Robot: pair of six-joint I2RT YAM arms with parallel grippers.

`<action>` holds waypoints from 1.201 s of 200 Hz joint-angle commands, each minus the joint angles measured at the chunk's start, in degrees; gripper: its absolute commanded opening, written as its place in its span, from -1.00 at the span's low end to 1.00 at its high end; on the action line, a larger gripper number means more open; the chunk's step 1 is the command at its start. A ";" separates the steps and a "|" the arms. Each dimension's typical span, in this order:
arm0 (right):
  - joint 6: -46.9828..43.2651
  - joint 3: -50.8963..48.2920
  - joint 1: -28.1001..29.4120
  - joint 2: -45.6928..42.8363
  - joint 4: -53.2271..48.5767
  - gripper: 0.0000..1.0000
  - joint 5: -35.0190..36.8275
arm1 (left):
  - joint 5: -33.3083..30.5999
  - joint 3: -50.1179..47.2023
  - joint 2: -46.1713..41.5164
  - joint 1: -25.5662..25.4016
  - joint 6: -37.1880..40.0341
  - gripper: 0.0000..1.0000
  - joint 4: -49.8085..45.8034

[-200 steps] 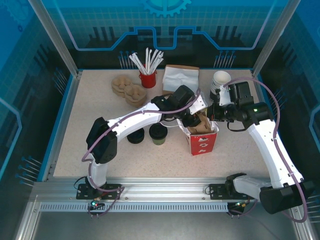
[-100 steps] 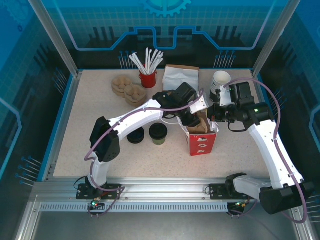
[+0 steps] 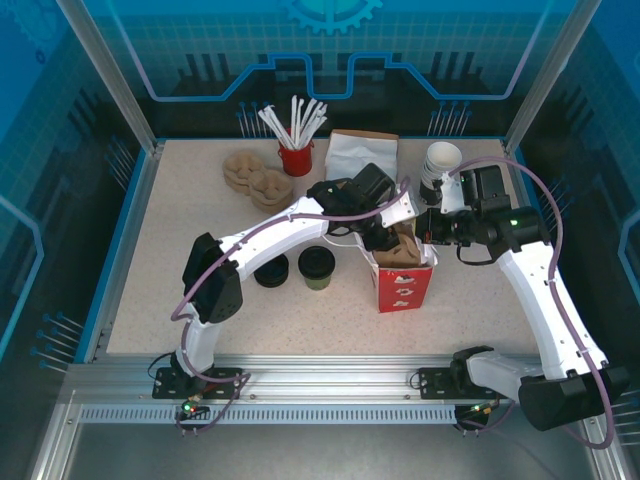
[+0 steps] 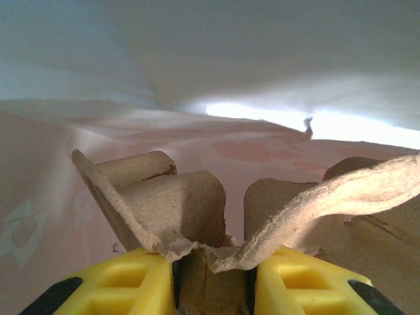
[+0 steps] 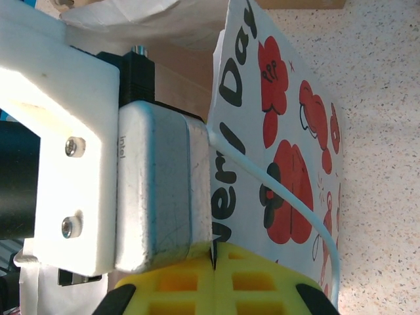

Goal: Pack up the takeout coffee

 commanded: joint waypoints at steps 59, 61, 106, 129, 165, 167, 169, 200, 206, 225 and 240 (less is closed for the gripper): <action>0.22 -1.07 -0.91 -1.58 4.33 -1.00 -2.13 | -1.40 4.44 2.17 -1.76 1.91 -0.06 -6.98; 0.23 -1.09 -0.87 -1.58 4.39 -1.00 -2.03 | -1.26 4.67 2.00 -1.78 1.72 -0.04 -7.08; 1.77 -1.97 -1.04 -1.78 5.55 -1.00 -1.55 | 0.65 10.36 -1.11 -1.76 -3.14 0.20 -9.82; 2.35 -2.36 -1.06 -1.84 6.40 -1.00 -1.43 | 1.84 10.96 -3.78 -1.76 -5.13 0.25 -9.79; 2.60 -4.44 -1.17 -3.18 9.94 -1.00 -2.09 | 3.12 10.64 -8.92 -1.76 -8.83 0.28 -9.36; 2.58 -4.63 -1.18 -3.34 10.21 -1.00 -2.15 | 3.03 10.44 -9.05 -1.78 -9.03 0.28 -9.25; 2.60 -4.87 -1.16 -3.57 10.62 -1.00 -2.35 | 3.03 10.31 -9.64 -1.77 -9.25 0.28 -9.12; 3.02 -8.27 -1.31 -7.57 15.36 -1.00 -4.51 | 0.80 4.50 -17.58 -1.77 -12.68 0.29 -4.16; 3.36 -9.08 -1.34 -8.66 16.27 -1.00 -4.38 | 0.15 2.55 -19.46 -1.80 -13.36 0.30 -2.29; 4.36 -11.81 -1.53 -12.34 18.82 -1.00 -4.31 | -2.38 -4.93 -25.86 -1.76 -15.72 0.35 4.24; 4.85 -13.56 -1.54 -15.05 20.10 -1.00 -4.20 | -4.58 -10.61 -30.47 -1.80 -17.49 0.39 9.23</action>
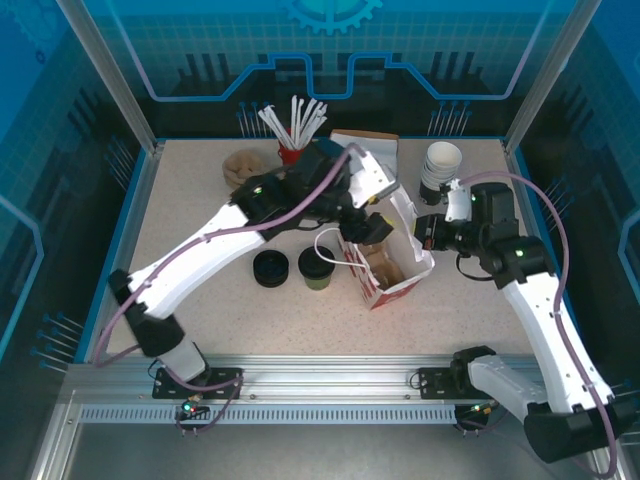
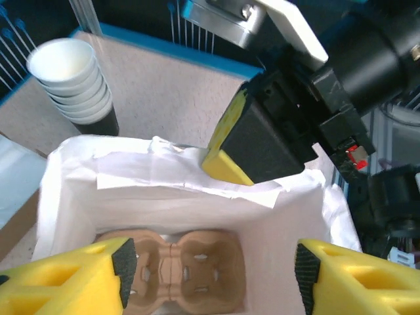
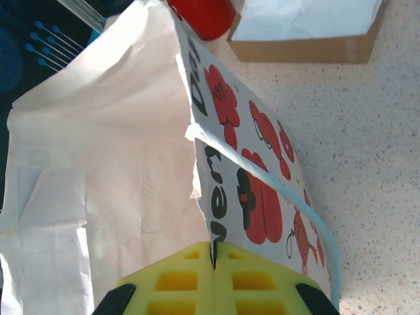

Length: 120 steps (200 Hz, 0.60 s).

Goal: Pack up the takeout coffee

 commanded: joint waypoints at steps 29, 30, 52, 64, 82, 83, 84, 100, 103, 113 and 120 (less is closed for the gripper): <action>2.58 -5.50 -1.14 -9.22 7.41 -1.00 -0.55 | -6.89 -14.58 -12.15 -0.27 -6.00 0.44 14.59; 2.60 -5.55 -1.14 -9.44 7.44 -1.00 -0.49 | -6.96 -14.81 -12.29 -0.26 -6.02 0.43 14.68; 3.38 -7.78 -1.19 -13.25 8.79 -1.00 -0.20 | -8.33 -18.26 -14.81 -0.26 -6.21 0.45 16.00; 3.90 -9.33 -1.12 -15.50 10.05 -1.00 -0.60 | -8.43 -19.24 -15.47 -0.25 -6.58 0.46 15.98; 4.19 -11.47 -1.12 -18.51 11.73 -1.00 -1.46 | -8.22 -20.45 -16.19 -0.25 -7.42 0.46 16.18; 4.20 -11.61 -1.13 -18.61 11.80 -1.00 -1.52 | -8.20 -20.47 -16.20 -0.25 -7.48 0.46 16.18; 4.24 -11.67 -1.13 -18.79 11.84 -1.00 -1.54 | -8.19 -20.52 -16.24 -0.25 -7.55 0.46 16.18; 4.36 -12.27 -1.15 -20.31 12.10 -1.00 -1.74 | -8.10 -21.38 -16.40 -0.27 -8.12 0.46 16.19; 4.38 -12.27 -1.16 -20.49 12.13 -1.00 -1.75 | -8.02 -21.44 -16.38 -0.32 -8.26 0.45 16.14; 4.71 -12.27 -1.14 -20.78 11.89 -1.00 -1.66 | -7.65 -21.48 -16.21 -0.25 -8.65 0.46 15.93; 4.95 -12.27 -1.13 -20.77 11.53 -1.00 -1.54 | -7.50 -21.43 -16.12 -0.25 -8.97 0.46 15.56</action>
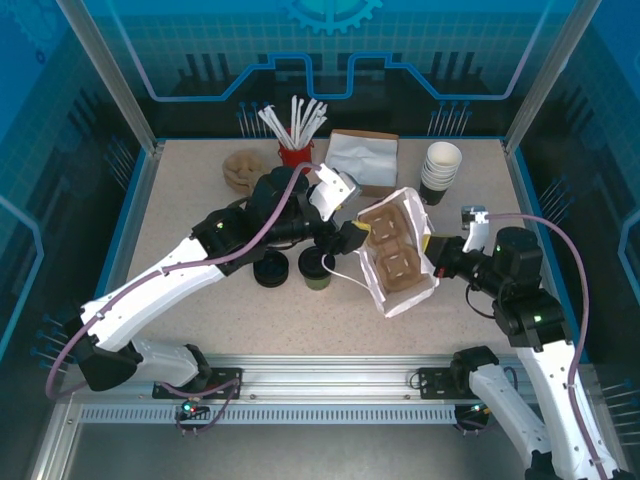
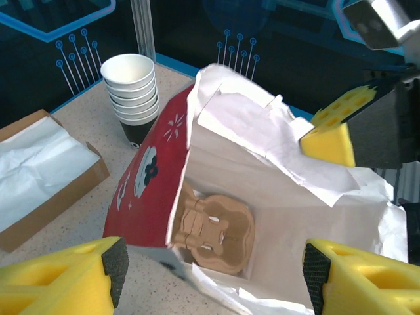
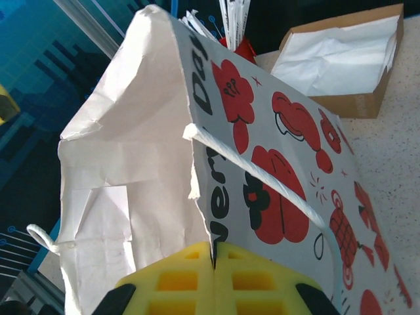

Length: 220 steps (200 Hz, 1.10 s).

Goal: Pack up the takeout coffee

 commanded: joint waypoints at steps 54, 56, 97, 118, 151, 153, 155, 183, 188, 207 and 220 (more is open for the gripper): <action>6.09 1.15 -0.85 1.12 -0.20 -1.00 2.13 | 0.98 1.15 0.18 -0.25 -3.40 0.45 -0.66; 6.57 1.32 -0.85 1.30 -0.44 -1.00 2.51 | 1.33 1.37 0.31 -0.30 -3.34 0.44 -1.00; 14.35 4.61 -0.82 5.33 -4.59 -1.00 3.74 | 4.56 8.66 4.26 -0.25 -6.24 0.37 -6.66; 16.96 6.27 -0.85 6.95 -5.74 -1.00 3.75 | 3.58 13.48 7.32 -0.42 -10.56 0.29 -9.77; 22.72 6.69 -0.80 7.14 -5.88 -1.00 5.81 | 0.10 22.03 13.62 -1.53 -14.96 0.18 -16.92; 23.14 6.70 -0.84 7.14 -5.90 -1.00 5.89 | -0.39 22.45 13.97 -1.63 -15.08 0.18 -17.55; 23.51 6.68 -0.85 7.14 -5.90 -1.00 6.09 | -0.75 22.95 14.44 -1.72 -15.27 0.18 -18.03; 28.84 7.29 -0.77 7.52 -7.22 -1.00 7.63 | -6.17 29.44 18.97 -1.75 -19.83 0.15 -25.01; 29.41 7.45 -0.84 7.78 -7.57 -1.00 7.67 | -6.93 30.28 19.55 -1.75 -20.52 0.15 -25.89; 31.12 8.10 -0.81 9.21 -7.78 -1.00 7.27 | -9.15 31.67 21.03 -1.72 -22.50 0.15 -27.79; 31.31 8.42 -0.82 10.55 -7.61 -1.00 6.61 | -9.14 31.68 21.68 -1.75 -23.15 0.16 -27.89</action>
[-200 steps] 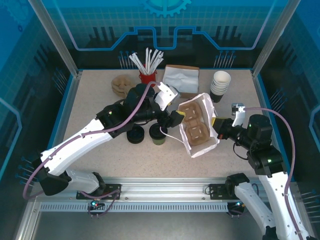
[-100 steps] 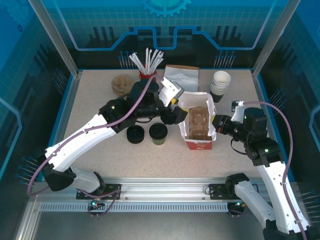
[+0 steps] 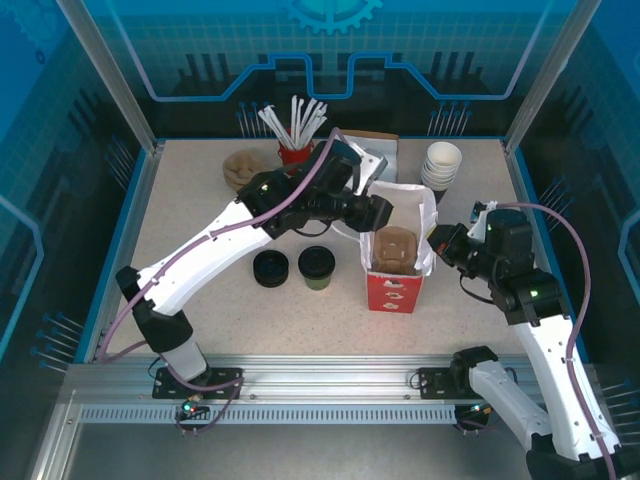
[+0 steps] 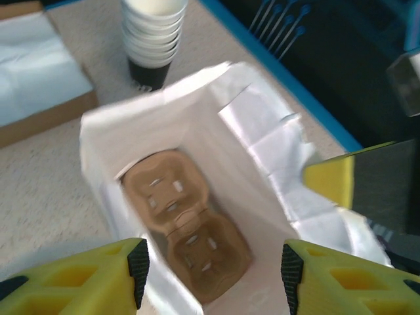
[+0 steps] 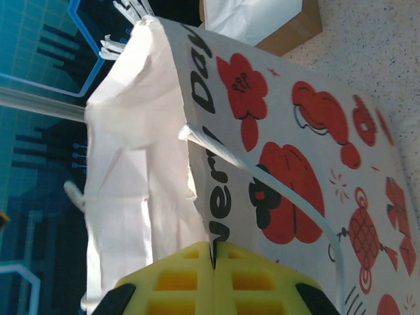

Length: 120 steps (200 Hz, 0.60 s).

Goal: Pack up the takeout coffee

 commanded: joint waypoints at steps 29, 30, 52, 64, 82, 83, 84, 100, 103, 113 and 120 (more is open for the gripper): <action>3.58 2.40 -0.90 5.12 1.47 -1.00 -2.61 | -4.79 3.63 3.03 -0.15 -5.97 0.18 -6.60; 3.58 2.45 -0.88 5.23 1.53 -1.00 -2.66 | -4.84 3.77 3.10 -0.15 -6.07 0.18 -6.79; 3.49 2.63 -1.03 7.52 2.50 -1.00 -4.06 | -6.29 6.27 5.45 -0.19 -6.70 0.20 -9.94; 3.58 2.52 -1.03 8.34 3.20 -1.00 -4.75 | -5.54 7.40 6.54 -0.15 -7.17 0.19 -10.62; 3.17 2.49 -1.09 8.93 3.39 -1.00 -4.93 | -3.98 8.23 7.84 -0.24 -8.76 0.17 -10.24; 3.16 2.49 -1.06 8.94 3.37 -1.00 -4.92 | -3.90 8.31 7.92 -0.24 -8.83 0.17 -10.28; 3.10 2.53 -1.09 8.94 3.36 -1.00 -4.91 | -3.82 8.44 7.96 -0.24 -8.96 0.17 -10.25; 2.47 2.62 -1.19 9.03 2.80 -1.00 -5.08 | -3.70 10.36 9.66 -0.41 -10.22 0.07 -11.15; 2.25 2.74 -1.33 9.01 2.57 -0.98 -5.08 | -3.62 10.78 10.11 -0.48 -10.59 0.06 -11.30; 1.51 2.90 -1.75 9.03 1.77 -0.86 -5.13 | -3.15 12.01 11.40 -0.79 -11.56 0.03 -11.66; 0.79 3.04 -2.14 9.03 0.99 -0.80 -5.15 | -2.97 12.74 12.44 -1.17 -12.08 0.01 -11.79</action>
